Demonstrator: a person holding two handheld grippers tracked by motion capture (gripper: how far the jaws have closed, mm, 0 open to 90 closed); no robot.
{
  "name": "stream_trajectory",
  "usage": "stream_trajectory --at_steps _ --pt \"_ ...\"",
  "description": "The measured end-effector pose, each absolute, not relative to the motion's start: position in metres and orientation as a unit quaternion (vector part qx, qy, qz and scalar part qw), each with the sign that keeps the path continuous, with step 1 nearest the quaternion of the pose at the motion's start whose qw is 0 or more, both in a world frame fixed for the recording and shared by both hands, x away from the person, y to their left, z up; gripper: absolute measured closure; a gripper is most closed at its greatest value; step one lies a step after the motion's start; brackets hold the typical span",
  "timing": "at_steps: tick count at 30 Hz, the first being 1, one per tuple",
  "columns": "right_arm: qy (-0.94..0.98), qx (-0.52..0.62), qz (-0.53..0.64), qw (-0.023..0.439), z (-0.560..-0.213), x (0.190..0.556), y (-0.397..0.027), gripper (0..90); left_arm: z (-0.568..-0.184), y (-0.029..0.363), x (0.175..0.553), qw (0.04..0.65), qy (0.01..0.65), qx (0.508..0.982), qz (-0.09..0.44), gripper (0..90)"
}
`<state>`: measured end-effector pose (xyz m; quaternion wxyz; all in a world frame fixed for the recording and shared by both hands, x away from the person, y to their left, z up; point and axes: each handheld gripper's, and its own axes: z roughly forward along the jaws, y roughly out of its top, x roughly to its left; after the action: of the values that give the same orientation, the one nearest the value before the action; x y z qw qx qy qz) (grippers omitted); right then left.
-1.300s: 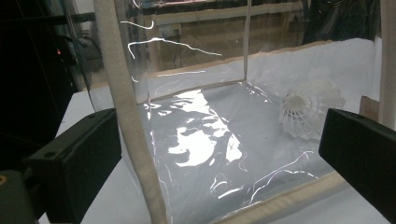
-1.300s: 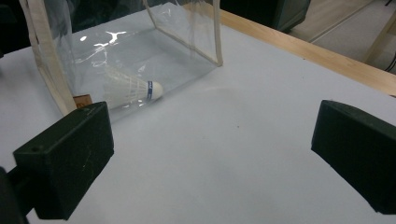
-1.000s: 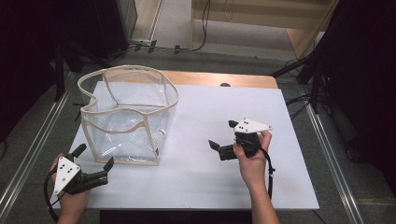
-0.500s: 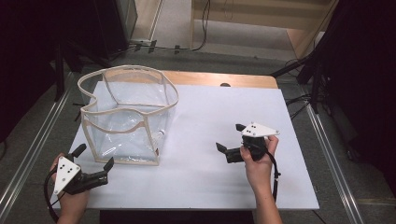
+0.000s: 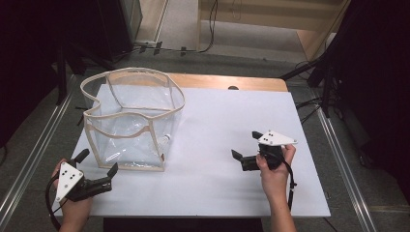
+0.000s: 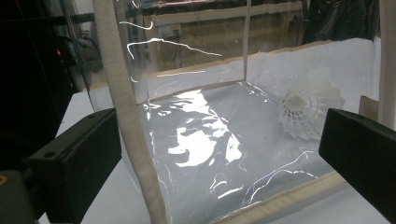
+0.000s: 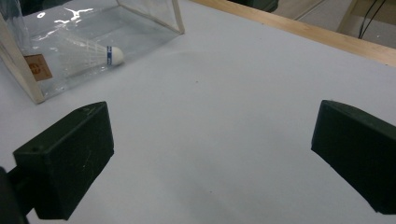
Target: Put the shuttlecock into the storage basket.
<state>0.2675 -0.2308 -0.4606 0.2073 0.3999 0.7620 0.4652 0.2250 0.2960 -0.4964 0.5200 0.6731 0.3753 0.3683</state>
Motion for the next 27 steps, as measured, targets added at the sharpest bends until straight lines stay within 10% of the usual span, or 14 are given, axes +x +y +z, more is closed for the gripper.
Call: stream_trajectory --at_steps 27 --pt "0.748 0.429 0.455 0.223 -0.476 0.25 -0.273 0.0 -0.496 0.297 0.225 0.52 0.377 0.672 0.369 0.0"
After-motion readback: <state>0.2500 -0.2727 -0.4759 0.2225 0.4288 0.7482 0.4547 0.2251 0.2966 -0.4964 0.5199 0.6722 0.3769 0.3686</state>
